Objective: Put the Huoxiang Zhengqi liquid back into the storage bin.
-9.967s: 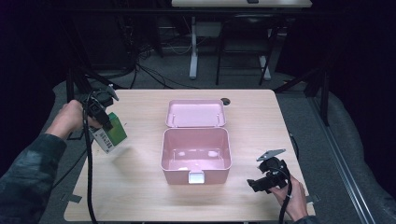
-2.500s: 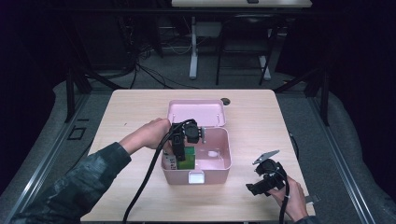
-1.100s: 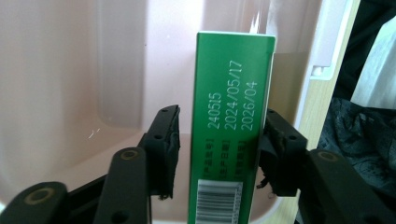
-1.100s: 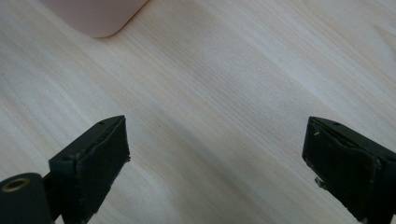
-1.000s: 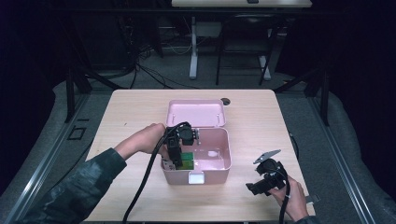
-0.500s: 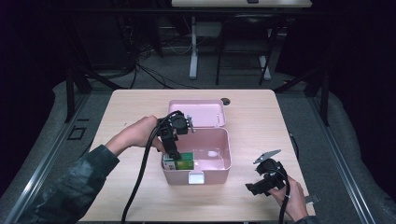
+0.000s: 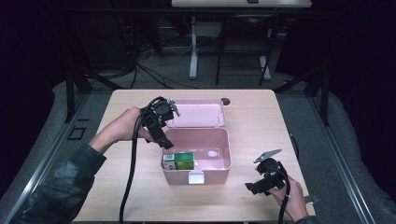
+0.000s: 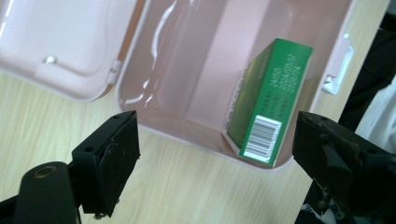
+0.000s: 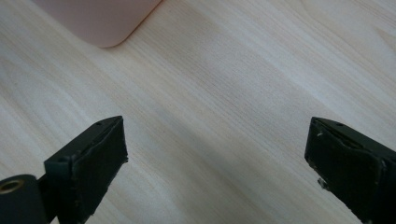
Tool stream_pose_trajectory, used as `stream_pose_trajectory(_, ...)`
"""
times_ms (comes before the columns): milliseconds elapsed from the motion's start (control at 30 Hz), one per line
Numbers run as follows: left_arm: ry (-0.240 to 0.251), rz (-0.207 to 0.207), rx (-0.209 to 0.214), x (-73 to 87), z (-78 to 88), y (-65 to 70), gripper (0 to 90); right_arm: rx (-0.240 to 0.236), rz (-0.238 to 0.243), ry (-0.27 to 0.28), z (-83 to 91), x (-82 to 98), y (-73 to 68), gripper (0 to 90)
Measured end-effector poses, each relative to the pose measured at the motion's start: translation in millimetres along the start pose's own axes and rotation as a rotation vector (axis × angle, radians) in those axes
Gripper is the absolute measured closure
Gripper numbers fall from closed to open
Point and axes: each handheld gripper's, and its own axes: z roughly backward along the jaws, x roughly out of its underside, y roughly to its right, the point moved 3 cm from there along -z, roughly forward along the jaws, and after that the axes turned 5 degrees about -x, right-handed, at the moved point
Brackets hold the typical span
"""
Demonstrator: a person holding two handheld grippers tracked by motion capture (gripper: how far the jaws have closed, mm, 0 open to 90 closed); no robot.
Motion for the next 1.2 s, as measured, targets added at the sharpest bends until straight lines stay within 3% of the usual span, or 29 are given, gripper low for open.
stream_pose_trajectory(300,0.042,0.131,-0.027,20.2,-3.1,-18.6,12.7,-0.006,-0.013,0.014,2.5,-1.6,1.5,6.1)
stream_pose_trajectory(667,0.115,0.299,-0.026,49.5,-19.5,-33.6,12.0,-0.006,-0.037,0.044,9.7,-7.3,5.8,7.1)
stream_pose_trajectory(933,0.142,0.350,-0.031,57.9,-32.6,-35.3,11.7,-0.002,-0.050,0.080,16.2,-20.1,10.5,5.8)
stream_pose_trajectory(1200,0.162,0.398,-0.039,59.6,-41.8,-33.6,14.5,-0.005,-0.034,0.110,22.2,-38.5,15.2,5.5)
